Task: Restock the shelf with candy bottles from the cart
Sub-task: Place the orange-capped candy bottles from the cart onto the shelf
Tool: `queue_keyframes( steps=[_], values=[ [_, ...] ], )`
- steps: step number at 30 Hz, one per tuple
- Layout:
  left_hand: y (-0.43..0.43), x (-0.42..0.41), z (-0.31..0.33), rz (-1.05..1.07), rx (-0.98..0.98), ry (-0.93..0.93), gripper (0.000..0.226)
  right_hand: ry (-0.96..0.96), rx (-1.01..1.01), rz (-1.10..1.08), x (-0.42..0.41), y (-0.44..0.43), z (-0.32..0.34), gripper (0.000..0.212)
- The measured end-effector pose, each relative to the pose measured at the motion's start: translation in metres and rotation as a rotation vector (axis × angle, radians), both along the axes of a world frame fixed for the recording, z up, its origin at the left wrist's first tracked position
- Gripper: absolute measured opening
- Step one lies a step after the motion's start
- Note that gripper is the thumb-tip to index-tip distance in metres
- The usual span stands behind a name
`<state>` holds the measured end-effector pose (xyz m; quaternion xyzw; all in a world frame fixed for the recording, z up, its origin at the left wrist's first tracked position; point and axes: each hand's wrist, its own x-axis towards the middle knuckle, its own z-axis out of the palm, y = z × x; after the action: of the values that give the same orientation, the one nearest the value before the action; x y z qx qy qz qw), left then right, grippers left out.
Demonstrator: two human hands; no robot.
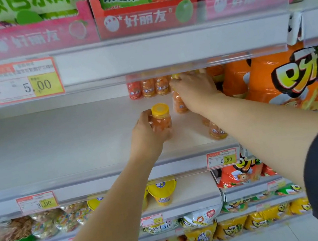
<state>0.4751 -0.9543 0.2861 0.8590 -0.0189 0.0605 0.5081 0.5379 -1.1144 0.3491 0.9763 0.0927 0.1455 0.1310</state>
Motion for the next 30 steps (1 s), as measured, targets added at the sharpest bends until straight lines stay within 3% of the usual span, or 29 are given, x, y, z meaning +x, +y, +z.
queue_keyframes(
  steps=[4, 9, 12, 18, 22, 30],
  values=[
    [0.003, 0.002, -0.004, 0.01, -0.011, -0.022, 0.064, -0.117, 0.02, 0.062, -0.024, 0.011, -0.006, 0.059],
    [0.006, 0.003, -0.006, -0.006, -0.008, -0.014, 0.062, 0.147, 0.304, 0.111, -0.051, 0.021, -0.035, 0.047],
    [0.01, 0.004, -0.006, -0.012, -0.001, 0.0, 0.063, 0.244, 0.305, 0.064, -0.04, 0.02, -0.047, 0.05],
    [0.012, 0.004, -0.007, -0.025, 0.001, 0.006, 0.063, 0.225, 0.192, 0.044, -0.028, 0.02, -0.061, 0.047],
    [0.013, 0.005, -0.008, -0.032, -0.013, 0.008, 0.061, 0.234, 0.222, 0.031, -0.023, 0.018, -0.068, 0.038],
    [0.014, 0.006, -0.01, -0.041, -0.006, 0.004, 0.063, 0.256, 0.226, 0.032, -0.018, 0.017, -0.068, 0.052]
  ],
)
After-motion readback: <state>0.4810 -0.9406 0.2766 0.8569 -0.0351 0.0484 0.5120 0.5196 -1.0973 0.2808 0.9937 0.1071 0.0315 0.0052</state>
